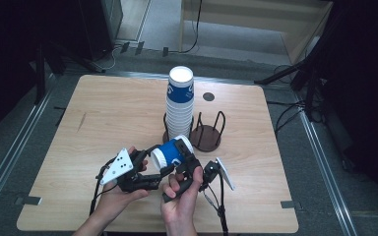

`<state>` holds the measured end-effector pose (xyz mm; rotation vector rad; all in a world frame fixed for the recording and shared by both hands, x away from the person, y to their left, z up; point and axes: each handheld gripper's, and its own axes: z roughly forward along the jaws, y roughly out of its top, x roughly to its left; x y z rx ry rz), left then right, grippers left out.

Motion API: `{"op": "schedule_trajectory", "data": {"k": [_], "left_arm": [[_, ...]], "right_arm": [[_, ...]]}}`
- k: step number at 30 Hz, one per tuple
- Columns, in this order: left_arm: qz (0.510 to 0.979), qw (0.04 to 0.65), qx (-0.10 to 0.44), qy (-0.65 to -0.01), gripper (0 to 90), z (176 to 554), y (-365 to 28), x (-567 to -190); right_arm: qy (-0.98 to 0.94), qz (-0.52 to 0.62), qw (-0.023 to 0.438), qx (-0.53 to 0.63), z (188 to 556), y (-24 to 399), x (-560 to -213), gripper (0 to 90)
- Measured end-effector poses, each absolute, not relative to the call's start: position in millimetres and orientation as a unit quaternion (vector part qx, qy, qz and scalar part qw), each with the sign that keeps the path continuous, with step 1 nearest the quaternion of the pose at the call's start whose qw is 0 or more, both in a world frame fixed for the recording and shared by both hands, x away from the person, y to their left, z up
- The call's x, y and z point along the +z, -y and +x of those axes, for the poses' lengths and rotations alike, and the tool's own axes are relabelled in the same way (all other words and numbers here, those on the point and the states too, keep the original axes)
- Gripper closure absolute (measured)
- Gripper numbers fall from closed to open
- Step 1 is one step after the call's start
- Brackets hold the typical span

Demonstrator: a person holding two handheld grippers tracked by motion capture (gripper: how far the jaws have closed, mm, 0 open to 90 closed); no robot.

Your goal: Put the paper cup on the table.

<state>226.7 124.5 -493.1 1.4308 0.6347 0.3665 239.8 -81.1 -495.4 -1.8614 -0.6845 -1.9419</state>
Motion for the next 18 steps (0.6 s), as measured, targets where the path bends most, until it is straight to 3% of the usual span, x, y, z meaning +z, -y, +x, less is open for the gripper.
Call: {"op": "schedule_trajectory", "data": {"k": [6,8,10,18], "left_arm": [[0.647,0.685,0.135,-0.306,9.7,224,-129,-490],[0.649,0.684,0.126,-0.310,8.4,223,-132,-489],[0.650,0.684,0.113,-0.311,0.1,223,-134,-488],[0.659,0.660,0.118,-0.340,0.0,220,-141,-486]], "right_arm": [[0.251,-0.656,0.153,-0.695,241,88,-494,13.7],[0.254,-0.655,0.143,-0.697,242,90,-495,13.8],[0.258,-0.656,0.130,-0.697,242,92,-494,13.9],[0.285,-0.653,0.078,-0.698,243,101,-492,14.1]]}}
